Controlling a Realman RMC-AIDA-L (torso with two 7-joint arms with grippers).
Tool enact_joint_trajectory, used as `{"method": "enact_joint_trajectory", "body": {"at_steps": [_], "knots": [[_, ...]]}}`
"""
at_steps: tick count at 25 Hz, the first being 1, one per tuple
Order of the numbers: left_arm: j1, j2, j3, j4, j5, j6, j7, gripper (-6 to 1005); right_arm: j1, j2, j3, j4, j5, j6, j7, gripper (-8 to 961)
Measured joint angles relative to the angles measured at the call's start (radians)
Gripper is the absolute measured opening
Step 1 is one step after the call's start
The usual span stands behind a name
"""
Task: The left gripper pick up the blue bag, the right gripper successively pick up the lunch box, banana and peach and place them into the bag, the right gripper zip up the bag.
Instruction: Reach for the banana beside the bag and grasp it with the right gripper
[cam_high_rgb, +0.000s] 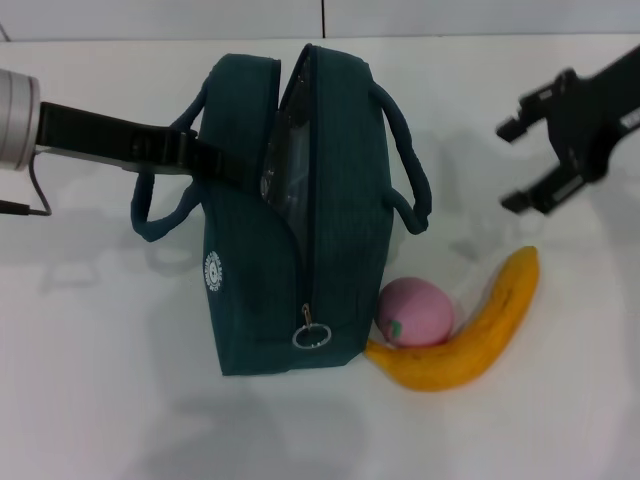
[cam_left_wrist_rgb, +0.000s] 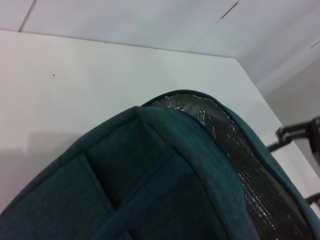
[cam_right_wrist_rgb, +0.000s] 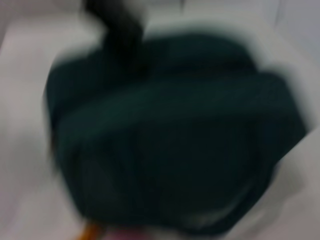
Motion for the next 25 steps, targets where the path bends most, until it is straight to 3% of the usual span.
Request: {"method": "enact_joint_trajectory", "body": {"at_steps": [5, 7, 13, 25], "knots": [[0.004, -0.002, 0.0, -0.004, 0.0, 0.0, 0.0, 36, 0.014, 0.089, -0.058, -0.163, -0.222, -0.099, -0.033, 873], [0.009, -0.004, 0.0, -0.007, 0.0, 0.0, 0.0, 36, 0.019, 0.114, -0.102, -0.194, -0.264, -0.127, -0.047, 872], [0.013, -0.006, 0.0, -0.016, -0.001, 0.0, 0.0, 36, 0.024, 0.131, -0.27, -0.181, -0.28, -0.122, -0.063, 871], [0.003, -0.011, 0.0, -0.017, -0.003, -0.001, -0.001, 36, 0.037, 0.143, -0.386, -0.086, -0.271, -0.036, -0.165, 869]]}}
